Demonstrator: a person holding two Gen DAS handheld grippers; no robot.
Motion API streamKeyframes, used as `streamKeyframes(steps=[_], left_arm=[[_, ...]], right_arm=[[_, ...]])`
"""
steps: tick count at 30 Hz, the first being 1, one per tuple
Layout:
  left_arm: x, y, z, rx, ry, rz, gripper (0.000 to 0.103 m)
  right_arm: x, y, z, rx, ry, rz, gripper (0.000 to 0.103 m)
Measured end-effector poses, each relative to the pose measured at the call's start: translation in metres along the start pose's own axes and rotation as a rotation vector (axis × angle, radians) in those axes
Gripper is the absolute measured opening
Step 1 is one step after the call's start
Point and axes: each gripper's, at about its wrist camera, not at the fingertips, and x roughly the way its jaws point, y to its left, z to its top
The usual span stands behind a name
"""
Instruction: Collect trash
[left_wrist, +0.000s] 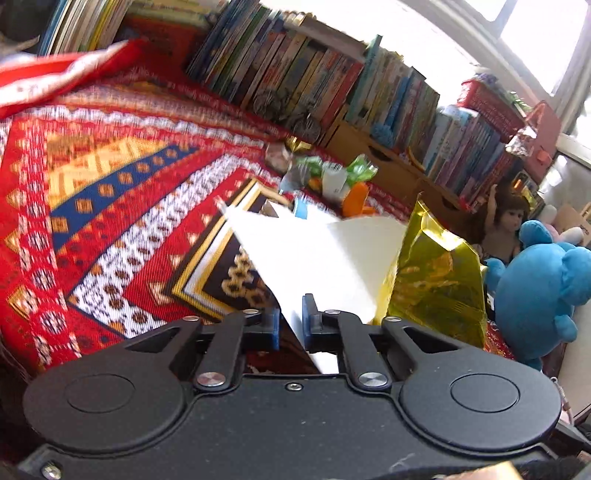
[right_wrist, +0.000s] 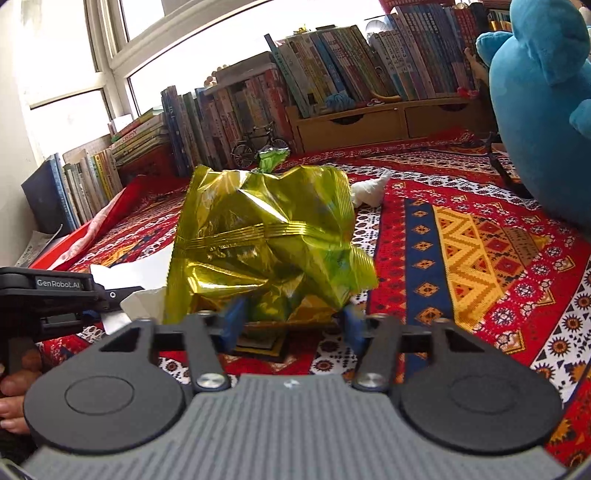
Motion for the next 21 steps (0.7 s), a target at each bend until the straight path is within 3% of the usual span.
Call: streamKeyframes(steps=[6, 21], left_arm=[[-0.028, -0.006, 0.010, 0.051, -0.082, -0.017, 0.001], [-0.072, -0.008, 0.013, 0.110, -0.155, 0.000, 0.000]], right_arm=[[-0.015, 0.003, 0.001, -0.025, -0.029, 0.015, 0.023], [-0.059, 0.006, -0.002, -0.058, -0.075, 0.021, 0.013]])
